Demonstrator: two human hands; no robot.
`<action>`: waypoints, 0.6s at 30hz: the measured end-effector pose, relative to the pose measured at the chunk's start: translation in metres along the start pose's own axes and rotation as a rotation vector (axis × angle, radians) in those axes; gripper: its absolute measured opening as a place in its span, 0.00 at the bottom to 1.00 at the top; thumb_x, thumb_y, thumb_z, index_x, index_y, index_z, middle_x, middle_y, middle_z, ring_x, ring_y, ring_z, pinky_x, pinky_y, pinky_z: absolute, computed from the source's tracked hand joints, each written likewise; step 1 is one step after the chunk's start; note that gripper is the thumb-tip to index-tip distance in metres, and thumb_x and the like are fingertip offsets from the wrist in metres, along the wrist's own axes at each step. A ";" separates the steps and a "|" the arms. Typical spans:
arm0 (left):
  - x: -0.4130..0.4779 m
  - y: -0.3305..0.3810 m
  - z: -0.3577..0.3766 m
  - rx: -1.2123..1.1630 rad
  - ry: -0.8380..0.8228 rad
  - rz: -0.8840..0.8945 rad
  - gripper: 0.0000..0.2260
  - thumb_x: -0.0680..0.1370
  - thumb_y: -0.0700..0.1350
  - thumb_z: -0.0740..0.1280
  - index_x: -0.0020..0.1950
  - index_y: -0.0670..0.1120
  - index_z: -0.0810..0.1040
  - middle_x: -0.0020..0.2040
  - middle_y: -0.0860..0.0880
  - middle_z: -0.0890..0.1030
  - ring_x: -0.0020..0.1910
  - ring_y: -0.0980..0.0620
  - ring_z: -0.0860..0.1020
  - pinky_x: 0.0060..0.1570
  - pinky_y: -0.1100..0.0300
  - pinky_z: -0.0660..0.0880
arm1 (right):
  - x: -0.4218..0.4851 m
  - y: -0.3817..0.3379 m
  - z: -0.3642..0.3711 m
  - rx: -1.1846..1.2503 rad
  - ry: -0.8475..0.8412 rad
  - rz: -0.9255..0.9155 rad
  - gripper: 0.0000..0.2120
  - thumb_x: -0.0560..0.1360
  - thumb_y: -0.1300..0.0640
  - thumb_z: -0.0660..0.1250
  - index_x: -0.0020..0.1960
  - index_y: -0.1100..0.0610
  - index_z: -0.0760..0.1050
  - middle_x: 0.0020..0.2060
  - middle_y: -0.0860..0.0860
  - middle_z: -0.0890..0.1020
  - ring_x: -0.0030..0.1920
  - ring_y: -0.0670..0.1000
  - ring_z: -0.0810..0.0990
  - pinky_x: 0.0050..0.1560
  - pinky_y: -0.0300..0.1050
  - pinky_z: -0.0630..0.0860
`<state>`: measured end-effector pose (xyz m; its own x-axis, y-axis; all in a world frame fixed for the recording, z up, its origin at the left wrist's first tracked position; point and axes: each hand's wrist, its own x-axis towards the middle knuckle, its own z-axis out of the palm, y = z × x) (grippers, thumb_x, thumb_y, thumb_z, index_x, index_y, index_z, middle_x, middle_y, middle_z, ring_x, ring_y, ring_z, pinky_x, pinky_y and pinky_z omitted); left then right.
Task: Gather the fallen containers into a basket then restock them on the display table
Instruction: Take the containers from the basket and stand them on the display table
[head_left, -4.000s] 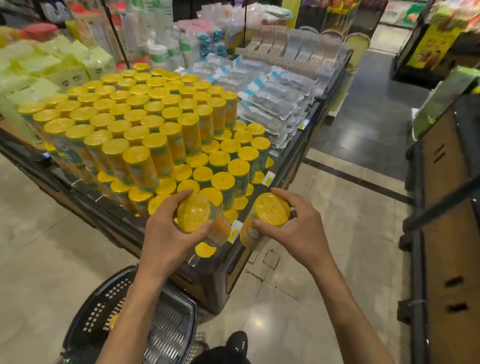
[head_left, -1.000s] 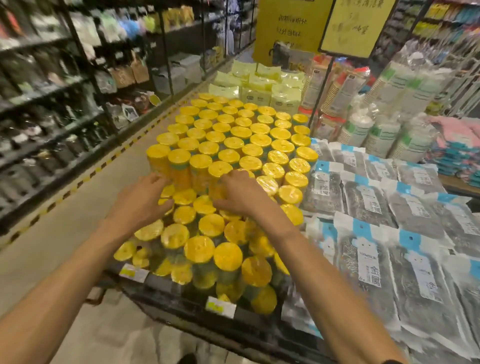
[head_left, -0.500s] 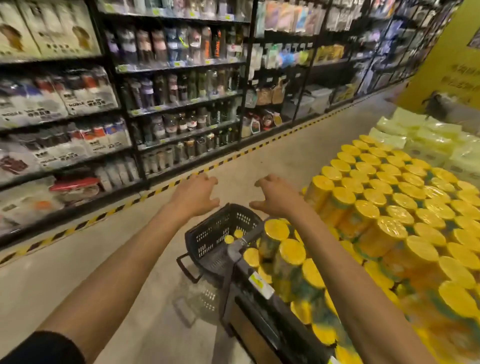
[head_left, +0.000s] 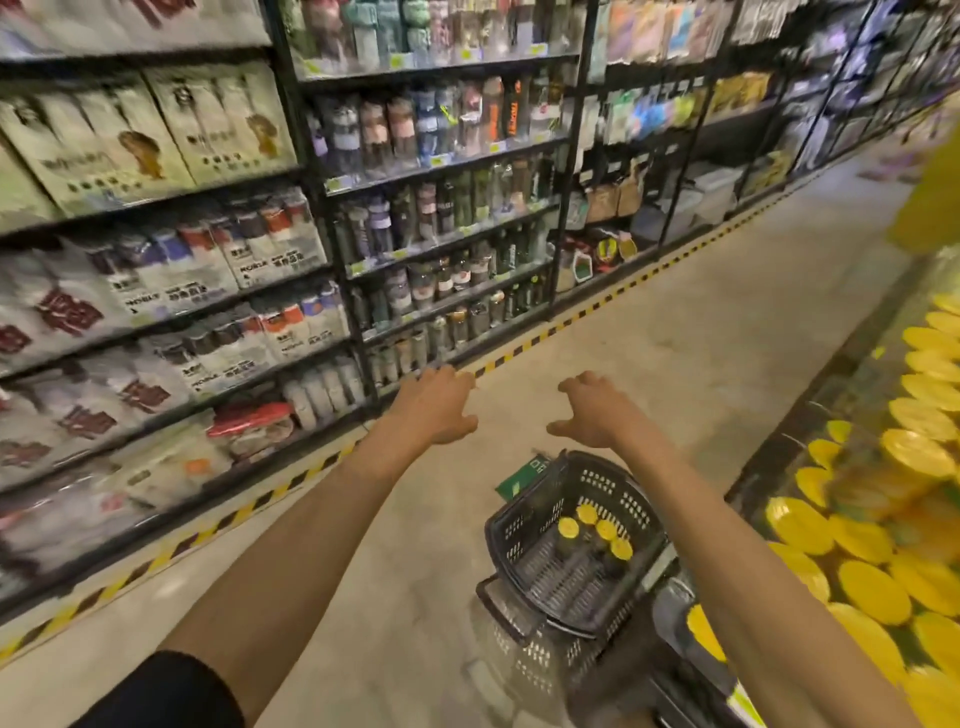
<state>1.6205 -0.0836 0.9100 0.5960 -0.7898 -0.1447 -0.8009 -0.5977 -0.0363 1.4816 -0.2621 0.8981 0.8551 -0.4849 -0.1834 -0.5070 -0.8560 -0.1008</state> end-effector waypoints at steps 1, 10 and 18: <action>0.012 -0.005 0.001 0.008 -0.008 0.013 0.26 0.78 0.58 0.64 0.73 0.49 0.67 0.67 0.44 0.72 0.65 0.42 0.71 0.60 0.42 0.73 | 0.012 -0.001 0.001 -0.002 -0.004 0.011 0.34 0.76 0.41 0.68 0.75 0.56 0.64 0.70 0.58 0.68 0.69 0.61 0.67 0.67 0.56 0.70; 0.149 -0.027 -0.001 0.015 -0.014 0.162 0.24 0.79 0.56 0.64 0.72 0.48 0.68 0.66 0.43 0.72 0.64 0.41 0.70 0.58 0.44 0.71 | 0.136 0.026 -0.003 0.025 -0.017 0.123 0.34 0.76 0.40 0.67 0.75 0.56 0.63 0.70 0.57 0.67 0.69 0.60 0.67 0.65 0.56 0.70; 0.301 -0.027 -0.012 0.072 -0.056 0.302 0.26 0.79 0.58 0.63 0.75 0.50 0.65 0.70 0.45 0.70 0.68 0.43 0.69 0.61 0.45 0.72 | 0.226 0.076 -0.013 0.097 -0.065 0.303 0.33 0.76 0.40 0.66 0.75 0.55 0.63 0.70 0.57 0.67 0.69 0.60 0.66 0.65 0.54 0.69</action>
<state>1.8220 -0.3069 0.8794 0.3280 -0.9201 -0.2139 -0.9445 -0.3244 -0.0528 1.6380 -0.4387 0.8614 0.6562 -0.7002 -0.2812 -0.7484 -0.6516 -0.1238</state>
